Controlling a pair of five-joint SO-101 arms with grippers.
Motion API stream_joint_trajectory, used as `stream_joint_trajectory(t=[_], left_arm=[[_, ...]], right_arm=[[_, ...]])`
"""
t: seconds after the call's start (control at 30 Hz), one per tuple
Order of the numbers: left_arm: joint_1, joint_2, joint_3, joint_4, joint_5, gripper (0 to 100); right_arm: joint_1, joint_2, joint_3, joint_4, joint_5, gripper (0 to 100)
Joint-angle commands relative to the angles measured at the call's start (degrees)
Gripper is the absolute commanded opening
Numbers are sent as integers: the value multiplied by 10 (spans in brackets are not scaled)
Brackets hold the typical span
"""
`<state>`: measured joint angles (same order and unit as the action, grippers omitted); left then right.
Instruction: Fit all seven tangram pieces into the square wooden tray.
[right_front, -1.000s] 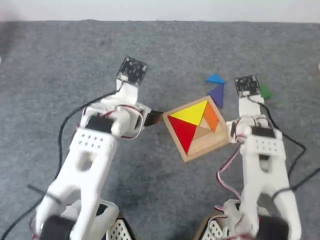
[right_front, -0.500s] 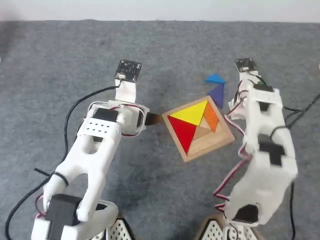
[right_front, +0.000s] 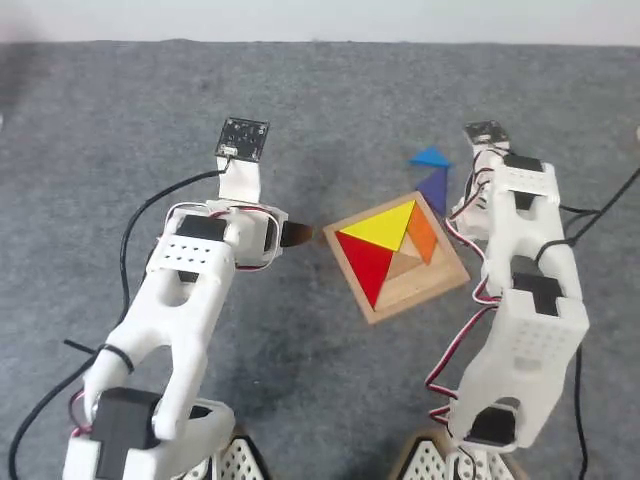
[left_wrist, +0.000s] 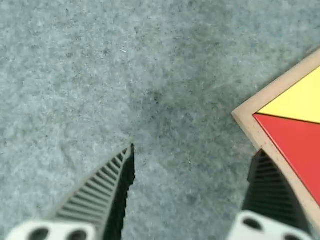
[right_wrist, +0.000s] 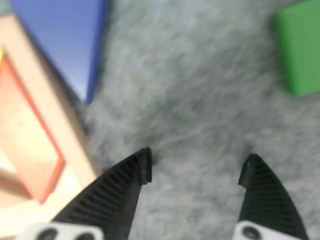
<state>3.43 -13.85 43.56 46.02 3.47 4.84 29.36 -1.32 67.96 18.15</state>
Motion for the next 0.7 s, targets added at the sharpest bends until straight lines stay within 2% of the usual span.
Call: stream_joint_trajectory(t=[0.0, 0.27, 0.67], left_arm=[[-4, -3, -6, -12, 5, 346], [-28, -2, -13, -12, 4, 346], [-28, -2, -12, -12, 5, 346]], right_arm=[[-24, -7, -2, 44, 10, 299], [-77, -11, 42, 54, 10, 299], [-144, -172, 200, 17, -12, 299]])
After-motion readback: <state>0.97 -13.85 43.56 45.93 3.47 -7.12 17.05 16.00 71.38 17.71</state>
